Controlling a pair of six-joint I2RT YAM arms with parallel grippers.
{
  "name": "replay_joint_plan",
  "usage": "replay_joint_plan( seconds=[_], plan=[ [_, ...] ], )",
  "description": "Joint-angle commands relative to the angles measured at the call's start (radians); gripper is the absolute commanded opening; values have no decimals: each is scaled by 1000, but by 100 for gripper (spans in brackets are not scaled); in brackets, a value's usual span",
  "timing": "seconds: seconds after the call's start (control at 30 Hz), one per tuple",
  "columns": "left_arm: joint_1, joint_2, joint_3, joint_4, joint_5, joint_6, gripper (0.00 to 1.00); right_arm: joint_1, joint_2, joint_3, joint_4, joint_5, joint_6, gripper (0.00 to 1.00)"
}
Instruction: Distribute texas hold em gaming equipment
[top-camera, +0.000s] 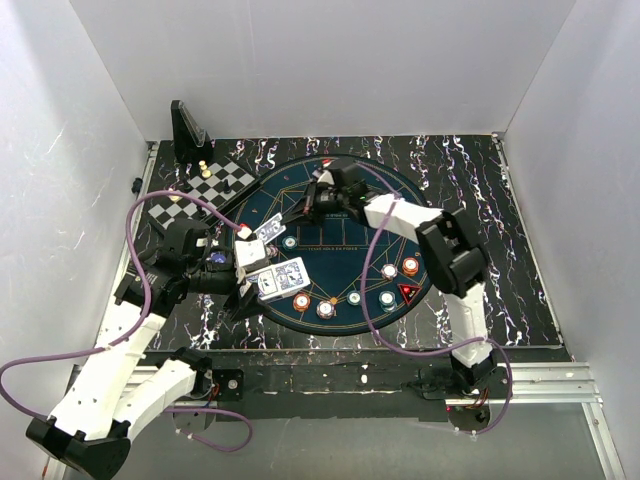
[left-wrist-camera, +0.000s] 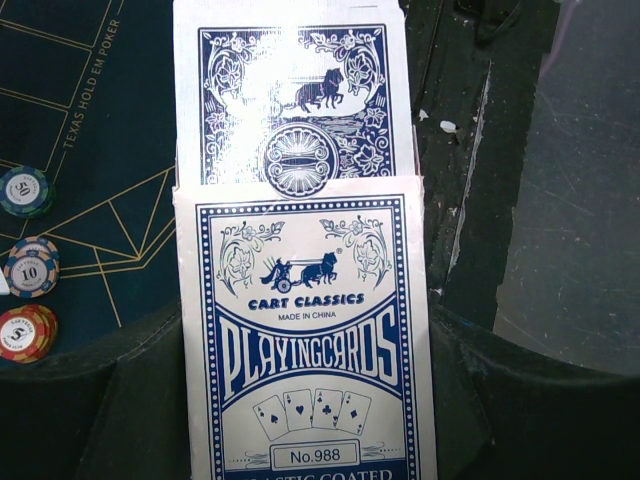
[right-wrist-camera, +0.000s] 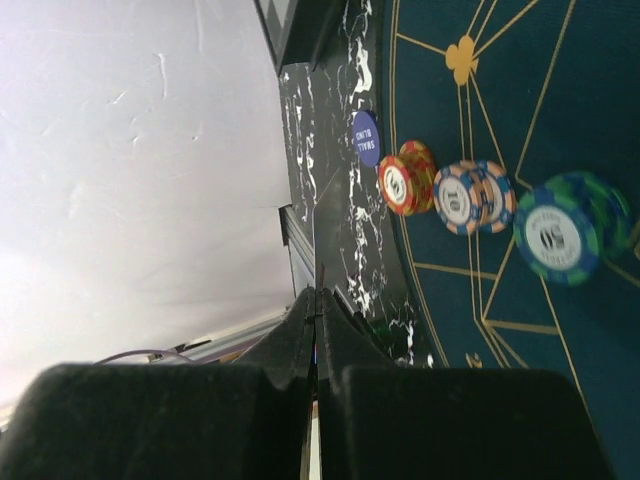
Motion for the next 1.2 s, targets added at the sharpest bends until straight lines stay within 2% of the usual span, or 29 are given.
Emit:
replay_joint_plan(
  seconds=[0.0,0.37,0.57,0.9,1.17],
  plan=[
    [5,-15,43,8,33,-20,0,49,91,142,40,-5,29,1],
    [5,-33,35,25,36,-50,0,155,158,129,89,63,62,1],
    [5,-33,46,19,27,-47,0,173,207,147,100,101,83,1],
    [5,-28,39,28,33,-40,0,205,119,-40,118,129,63,1],
    [5,-28,55,21,36,-41,0,239,141,26,-2,144,6,1]
  ],
)
